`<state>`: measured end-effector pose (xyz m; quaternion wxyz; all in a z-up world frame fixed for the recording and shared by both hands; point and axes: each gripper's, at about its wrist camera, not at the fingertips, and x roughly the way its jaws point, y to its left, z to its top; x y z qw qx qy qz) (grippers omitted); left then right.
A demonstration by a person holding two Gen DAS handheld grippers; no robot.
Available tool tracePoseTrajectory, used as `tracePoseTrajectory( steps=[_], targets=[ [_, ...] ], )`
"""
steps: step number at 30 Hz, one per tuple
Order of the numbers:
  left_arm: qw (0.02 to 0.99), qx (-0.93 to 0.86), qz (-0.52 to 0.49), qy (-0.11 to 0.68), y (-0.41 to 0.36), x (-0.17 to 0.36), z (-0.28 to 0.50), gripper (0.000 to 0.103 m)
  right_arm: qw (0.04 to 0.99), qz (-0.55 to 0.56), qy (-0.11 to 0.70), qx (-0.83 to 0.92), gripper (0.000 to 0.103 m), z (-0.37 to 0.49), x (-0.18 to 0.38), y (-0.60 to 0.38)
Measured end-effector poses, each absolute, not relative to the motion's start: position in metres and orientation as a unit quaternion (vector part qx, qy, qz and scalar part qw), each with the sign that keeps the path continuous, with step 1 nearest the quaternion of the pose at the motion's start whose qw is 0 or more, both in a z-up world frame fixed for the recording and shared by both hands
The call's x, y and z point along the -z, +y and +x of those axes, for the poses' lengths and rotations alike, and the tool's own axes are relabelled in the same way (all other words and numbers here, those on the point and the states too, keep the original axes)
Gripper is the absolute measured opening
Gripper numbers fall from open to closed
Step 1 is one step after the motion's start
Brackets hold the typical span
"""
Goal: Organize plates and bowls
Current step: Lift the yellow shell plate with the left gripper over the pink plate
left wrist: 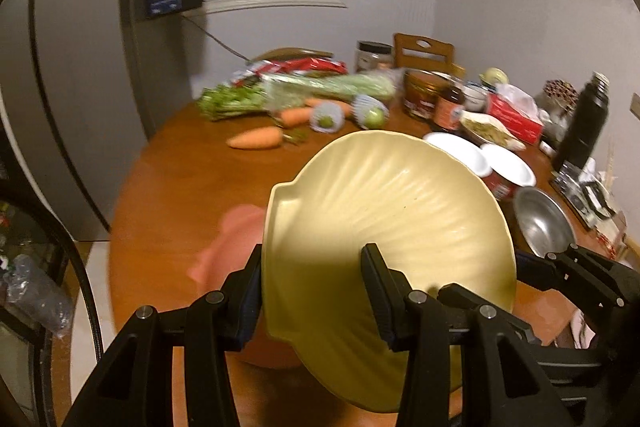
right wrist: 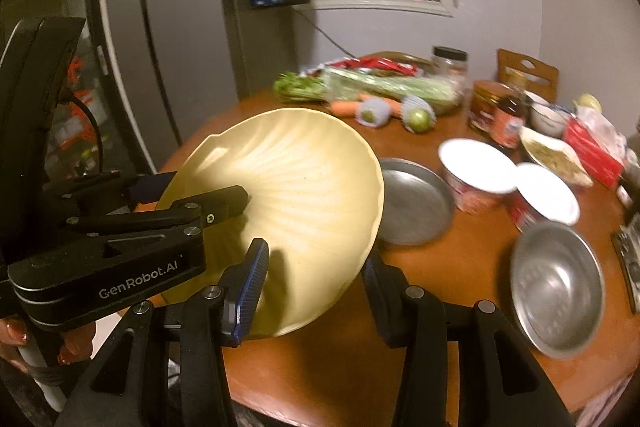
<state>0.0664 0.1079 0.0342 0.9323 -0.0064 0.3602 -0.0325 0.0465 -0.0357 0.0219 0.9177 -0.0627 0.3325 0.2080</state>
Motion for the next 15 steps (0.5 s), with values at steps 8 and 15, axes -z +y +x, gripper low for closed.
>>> tracePoseTrajectory(
  steps=[8,15],
  targets=[
    [0.932,-0.006,-0.005,0.361,0.145,-0.038,0.084,0.047,0.912,-0.069,0.329,-0.233,0.049,0.076,-0.027,0.013],
    [0.921,-0.013,-0.003,0.388,0.16,-0.011,0.095,0.047,0.901,-0.071,0.357,-0.237,0.049,0.095,-0.003,0.034]
  ],
)
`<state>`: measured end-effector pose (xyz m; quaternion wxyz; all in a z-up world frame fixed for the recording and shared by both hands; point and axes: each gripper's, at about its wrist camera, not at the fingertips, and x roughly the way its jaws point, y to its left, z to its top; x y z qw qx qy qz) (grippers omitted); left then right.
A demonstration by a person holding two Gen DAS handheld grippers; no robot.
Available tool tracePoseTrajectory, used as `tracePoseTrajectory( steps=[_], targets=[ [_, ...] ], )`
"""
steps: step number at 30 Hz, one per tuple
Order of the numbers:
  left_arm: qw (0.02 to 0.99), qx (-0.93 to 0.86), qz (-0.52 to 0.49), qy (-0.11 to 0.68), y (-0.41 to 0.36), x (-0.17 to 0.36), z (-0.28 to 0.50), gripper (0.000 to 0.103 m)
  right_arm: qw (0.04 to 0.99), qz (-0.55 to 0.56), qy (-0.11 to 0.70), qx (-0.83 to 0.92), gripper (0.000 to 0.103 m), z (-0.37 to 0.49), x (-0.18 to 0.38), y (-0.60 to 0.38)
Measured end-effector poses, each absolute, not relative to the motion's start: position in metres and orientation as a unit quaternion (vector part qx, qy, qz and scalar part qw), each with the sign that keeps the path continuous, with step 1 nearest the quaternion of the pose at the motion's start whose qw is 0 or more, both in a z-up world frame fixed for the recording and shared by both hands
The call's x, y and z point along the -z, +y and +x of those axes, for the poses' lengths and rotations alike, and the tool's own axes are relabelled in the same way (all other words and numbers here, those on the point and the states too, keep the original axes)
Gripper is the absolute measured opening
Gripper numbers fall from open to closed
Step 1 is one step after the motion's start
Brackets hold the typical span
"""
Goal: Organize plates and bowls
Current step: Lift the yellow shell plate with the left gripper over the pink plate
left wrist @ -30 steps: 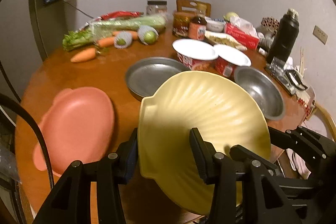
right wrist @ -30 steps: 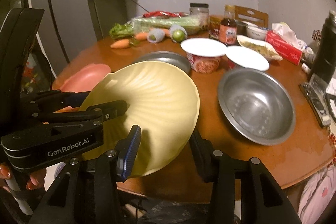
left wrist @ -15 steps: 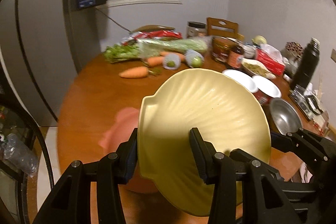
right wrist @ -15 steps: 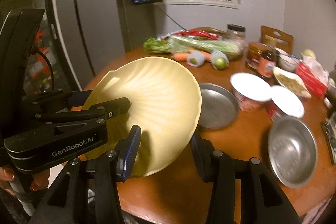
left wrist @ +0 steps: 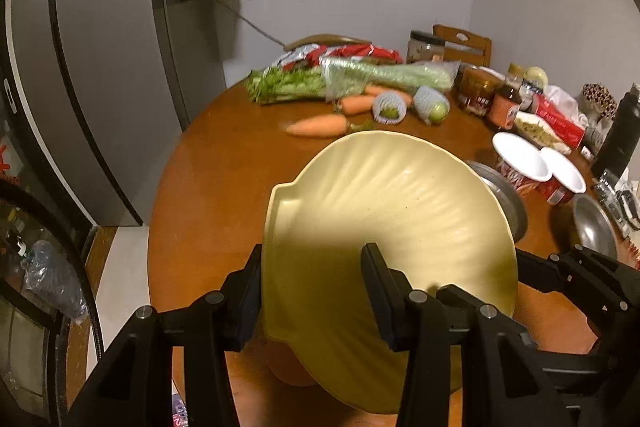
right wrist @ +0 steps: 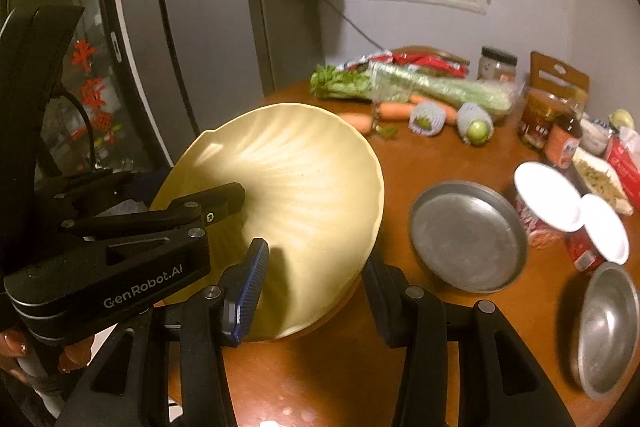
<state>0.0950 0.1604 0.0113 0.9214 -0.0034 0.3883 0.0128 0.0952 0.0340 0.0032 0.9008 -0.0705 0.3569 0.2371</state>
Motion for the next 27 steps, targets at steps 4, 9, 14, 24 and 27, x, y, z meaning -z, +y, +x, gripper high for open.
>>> tracePoseTrajectory(
  steps=[4,9,14,24,27],
  targets=[
    [0.915,-0.013,-0.001,0.403,0.164,0.003,0.1,0.047,0.893,-0.068,0.374,-0.24,0.049,0.099,0.013,0.036],
    [0.909,-0.016,-0.004,0.416,0.166,0.014,0.107,0.047,0.888,-0.066,0.387,-0.238,0.049,0.104,0.024,0.037],
    [0.905,-0.026,0.005,0.425,0.164,0.023,0.112,0.047,0.884,-0.066,0.397,-0.239,0.049,0.108,0.032,0.039],
    [0.9,-0.028,0.009,0.435,0.164,0.034,0.119,0.047,0.884,-0.08,0.398,-0.231,0.049,0.11,0.04,0.042],
    [0.9,-0.03,0.009,0.434,0.163,0.035,0.121,0.047,0.885,-0.086,0.396,-0.23,0.051,0.109,0.04,0.043]
  ],
)
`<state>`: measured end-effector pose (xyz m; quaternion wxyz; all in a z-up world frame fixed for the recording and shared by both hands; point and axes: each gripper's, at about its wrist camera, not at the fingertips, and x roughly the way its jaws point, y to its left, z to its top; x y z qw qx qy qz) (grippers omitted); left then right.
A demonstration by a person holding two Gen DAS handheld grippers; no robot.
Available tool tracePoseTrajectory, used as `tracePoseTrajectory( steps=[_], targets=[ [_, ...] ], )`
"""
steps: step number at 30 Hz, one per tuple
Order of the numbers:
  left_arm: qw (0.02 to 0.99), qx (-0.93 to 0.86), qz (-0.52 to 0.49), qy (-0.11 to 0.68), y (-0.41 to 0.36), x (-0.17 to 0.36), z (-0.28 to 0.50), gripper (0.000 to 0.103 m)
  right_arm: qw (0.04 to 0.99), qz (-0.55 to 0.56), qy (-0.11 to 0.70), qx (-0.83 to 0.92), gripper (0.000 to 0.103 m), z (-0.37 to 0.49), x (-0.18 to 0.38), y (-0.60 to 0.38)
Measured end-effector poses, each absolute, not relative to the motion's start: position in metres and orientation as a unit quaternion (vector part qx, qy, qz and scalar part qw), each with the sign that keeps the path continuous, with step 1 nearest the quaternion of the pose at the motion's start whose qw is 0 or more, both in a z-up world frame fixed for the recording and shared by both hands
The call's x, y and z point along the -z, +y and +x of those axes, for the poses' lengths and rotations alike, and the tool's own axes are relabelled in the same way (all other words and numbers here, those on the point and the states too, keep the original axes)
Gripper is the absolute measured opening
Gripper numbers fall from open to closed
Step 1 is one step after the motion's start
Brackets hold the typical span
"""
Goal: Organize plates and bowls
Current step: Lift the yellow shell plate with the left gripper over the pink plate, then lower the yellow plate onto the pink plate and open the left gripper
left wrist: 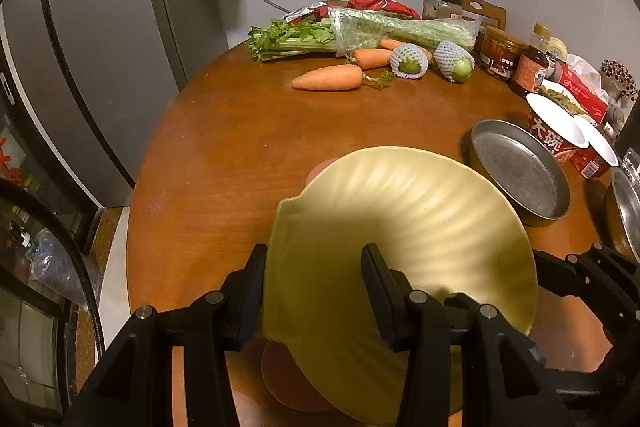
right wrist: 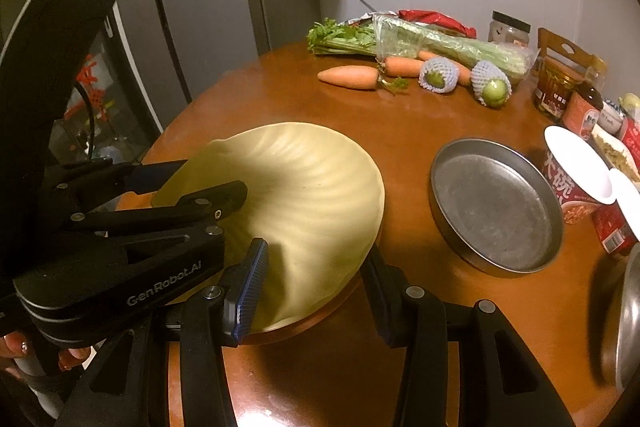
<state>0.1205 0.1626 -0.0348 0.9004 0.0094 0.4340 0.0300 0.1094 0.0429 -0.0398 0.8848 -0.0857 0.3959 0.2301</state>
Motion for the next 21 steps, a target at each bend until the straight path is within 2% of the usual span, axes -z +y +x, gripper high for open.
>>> tracePoseTrajectory(
  steps=[21],
  targets=[
    [0.902,-0.037,-0.01,0.429,0.174,0.034,0.112,0.047,0.886,-0.155,0.381,-0.216,0.054,0.1,0.045,0.054]
  ],
)
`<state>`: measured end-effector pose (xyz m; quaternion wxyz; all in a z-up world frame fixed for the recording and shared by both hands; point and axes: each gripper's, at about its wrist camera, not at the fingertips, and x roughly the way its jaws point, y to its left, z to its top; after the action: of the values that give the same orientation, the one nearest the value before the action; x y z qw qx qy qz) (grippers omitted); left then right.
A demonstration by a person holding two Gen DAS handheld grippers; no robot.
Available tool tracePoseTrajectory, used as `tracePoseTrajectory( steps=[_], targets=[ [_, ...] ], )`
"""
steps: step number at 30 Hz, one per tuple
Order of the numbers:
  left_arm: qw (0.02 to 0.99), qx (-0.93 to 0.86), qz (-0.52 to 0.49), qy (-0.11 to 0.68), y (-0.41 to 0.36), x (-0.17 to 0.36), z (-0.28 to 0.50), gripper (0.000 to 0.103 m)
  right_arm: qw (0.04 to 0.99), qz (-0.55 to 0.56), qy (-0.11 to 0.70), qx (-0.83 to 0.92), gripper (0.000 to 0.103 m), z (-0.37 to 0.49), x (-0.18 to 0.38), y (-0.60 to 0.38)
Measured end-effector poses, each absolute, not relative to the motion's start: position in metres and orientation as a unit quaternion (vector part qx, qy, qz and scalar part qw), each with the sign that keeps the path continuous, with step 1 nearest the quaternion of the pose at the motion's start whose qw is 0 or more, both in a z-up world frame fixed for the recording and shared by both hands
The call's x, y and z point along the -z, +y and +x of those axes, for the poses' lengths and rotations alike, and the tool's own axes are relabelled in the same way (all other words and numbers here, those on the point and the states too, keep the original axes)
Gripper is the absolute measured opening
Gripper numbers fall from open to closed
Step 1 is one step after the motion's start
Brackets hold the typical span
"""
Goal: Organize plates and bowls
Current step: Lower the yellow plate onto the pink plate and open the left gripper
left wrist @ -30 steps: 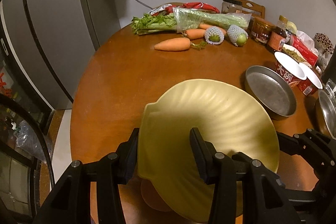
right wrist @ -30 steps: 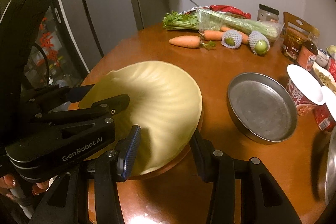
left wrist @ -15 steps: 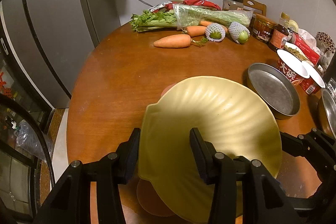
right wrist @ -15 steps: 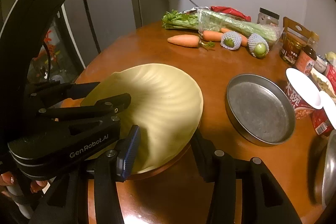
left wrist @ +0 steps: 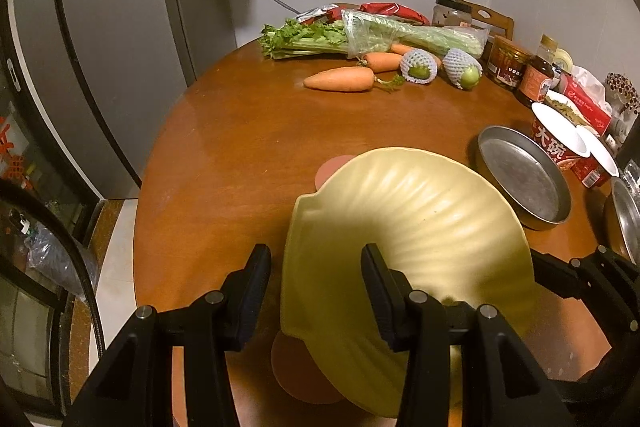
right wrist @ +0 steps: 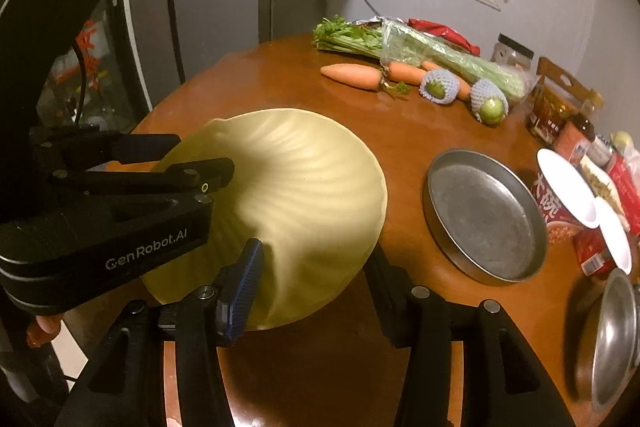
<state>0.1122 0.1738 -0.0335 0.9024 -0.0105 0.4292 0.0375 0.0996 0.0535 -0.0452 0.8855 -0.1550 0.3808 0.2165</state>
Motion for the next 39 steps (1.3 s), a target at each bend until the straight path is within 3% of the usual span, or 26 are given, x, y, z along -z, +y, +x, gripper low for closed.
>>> tracePoseTrajectory(
  steps=[39],
  targets=[
    [0.926,-0.018,0.057,0.373,0.092,-0.031,0.076,0.048,0.938,-0.043,0.309,-0.154,0.062,0.07,-0.024,-0.049]
  ],
)
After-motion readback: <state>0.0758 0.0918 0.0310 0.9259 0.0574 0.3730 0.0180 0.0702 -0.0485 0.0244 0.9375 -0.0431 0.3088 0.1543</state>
